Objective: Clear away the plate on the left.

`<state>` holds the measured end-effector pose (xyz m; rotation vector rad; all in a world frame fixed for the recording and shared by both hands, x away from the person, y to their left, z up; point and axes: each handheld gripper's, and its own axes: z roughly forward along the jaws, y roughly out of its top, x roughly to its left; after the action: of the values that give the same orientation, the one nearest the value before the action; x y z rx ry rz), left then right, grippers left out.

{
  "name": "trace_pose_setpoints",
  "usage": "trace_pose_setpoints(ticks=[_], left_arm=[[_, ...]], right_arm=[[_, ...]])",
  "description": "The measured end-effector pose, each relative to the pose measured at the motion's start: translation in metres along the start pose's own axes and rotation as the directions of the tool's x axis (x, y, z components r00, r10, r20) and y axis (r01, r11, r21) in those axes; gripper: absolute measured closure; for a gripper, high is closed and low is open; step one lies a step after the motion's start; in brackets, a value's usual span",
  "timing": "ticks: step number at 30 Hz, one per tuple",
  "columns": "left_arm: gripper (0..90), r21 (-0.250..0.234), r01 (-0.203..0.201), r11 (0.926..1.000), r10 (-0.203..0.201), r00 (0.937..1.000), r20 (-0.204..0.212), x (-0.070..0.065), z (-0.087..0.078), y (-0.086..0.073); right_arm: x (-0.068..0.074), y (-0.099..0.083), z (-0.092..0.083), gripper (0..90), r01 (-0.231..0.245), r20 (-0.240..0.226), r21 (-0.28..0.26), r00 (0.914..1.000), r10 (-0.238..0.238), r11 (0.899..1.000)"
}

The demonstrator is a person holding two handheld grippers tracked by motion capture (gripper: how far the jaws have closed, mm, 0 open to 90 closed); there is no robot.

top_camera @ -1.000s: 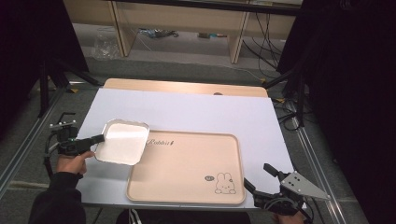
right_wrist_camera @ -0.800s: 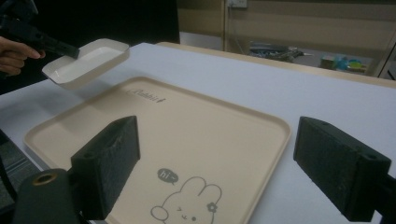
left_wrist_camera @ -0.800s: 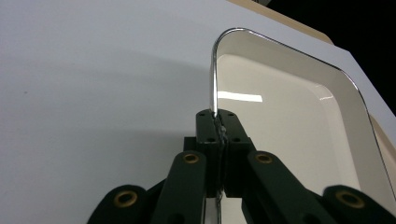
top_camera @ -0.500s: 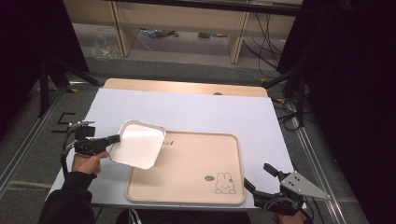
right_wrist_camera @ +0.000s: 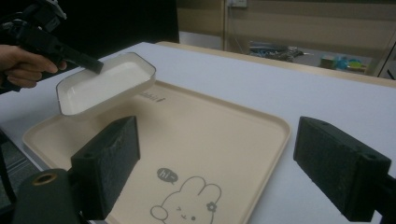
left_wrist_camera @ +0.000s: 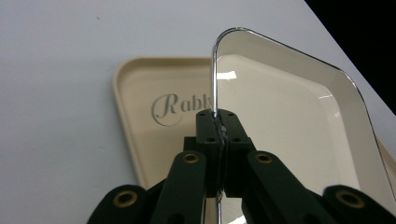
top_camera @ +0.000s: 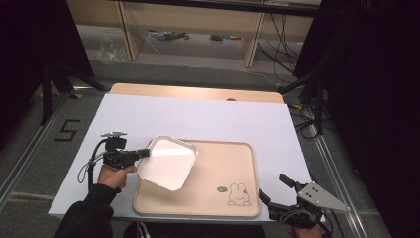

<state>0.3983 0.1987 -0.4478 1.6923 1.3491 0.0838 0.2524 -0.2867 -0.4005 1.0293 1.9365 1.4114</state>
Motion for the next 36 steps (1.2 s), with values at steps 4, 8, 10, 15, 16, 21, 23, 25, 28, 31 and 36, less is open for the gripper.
trace_pose_setpoints(ticks=[4,8,10,15,16,21,23,25,28,31,36], left_arm=[[88.1,0.030,-0.023,0.9993,0.022,0.9996,0.017,-0.012,0.010,-0.004],[88.1,0.041,-0.039,0.9984,0.037,0.9988,0.032,-0.020,0.017,-0.007],[88.0,0.061,-0.051,0.9968,0.049,0.9982,0.033,-0.028,0.025,-0.011],[88.0,0.099,-0.077,0.9921,0.073,0.9963,0.045,-0.037,0.036,-0.017],[88.0,0.099,-0.077,0.9921,0.073,0.9963,0.045,-0.037,0.036,-0.017],[87.9,0.126,-0.089,0.9881,0.084,0.9955,0.043,-0.044,0.047,-0.021],[87.9,0.146,-0.105,0.9837,0.100,0.9941,0.042,-0.045,0.050,-0.022],[87.8,0.143,-0.106,0.9841,0.102,0.9941,0.036,-0.047,0.053,-0.024],[87.6,0.160,-0.105,0.9814,0.104,0.9944,0.014,-0.049,0.058,-0.028],[87.0,0.165,-0.102,0.9811,0.100,0.9948,0.015,-0.049,0.060,-0.031],[85.1,0.198,-0.086,0.9765,0.079,0.9960,0.043,-0.050,0.061,-0.037]], right_arm=[[0.000,0.000,0.000,15.2,0.002,0.000,-0.001,1.0000,-0.002,1.000],[0.000,0.000,0.000,15.2,-0.004,-0.002,-0.001,1.0000,0.004,1.000],[0.000,0.000,0.000,15.2,0.001,0.000,-0.001,1.0000,-0.001,1.000],[0.000,0.000,0.000,15.2,0.001,0.000,0.002,1.0000,-0.001,1.000],[0.000,0.000,0.000,15.2,0.001,0.000,0.000,1.0000,-0.001,1.000],[0.000,0.000,0.000,15.2,0.001,-0.001,0.000,1.0000,-0.001,1.000],[0.000,0.000,0.000,15.2,0.001,-0.001,0.000,1.0000,-0.001,1.000],[0.000,0.000,0.001,15.2,-0.002,-0.004,-0.009,1.0000,0.002,1.000],[0.000,0.000,0.000,15.2,-0.003,-0.002,-0.007,1.0000,0.003,1.000],[0.000,0.000,0.000,15.2,-0.006,-0.008,-0.009,1.0000,0.006,1.000],[-0.001,0.000,0.000,15.2,0.002,-0.004,-0.008,1.0000,-0.002,1.000]])
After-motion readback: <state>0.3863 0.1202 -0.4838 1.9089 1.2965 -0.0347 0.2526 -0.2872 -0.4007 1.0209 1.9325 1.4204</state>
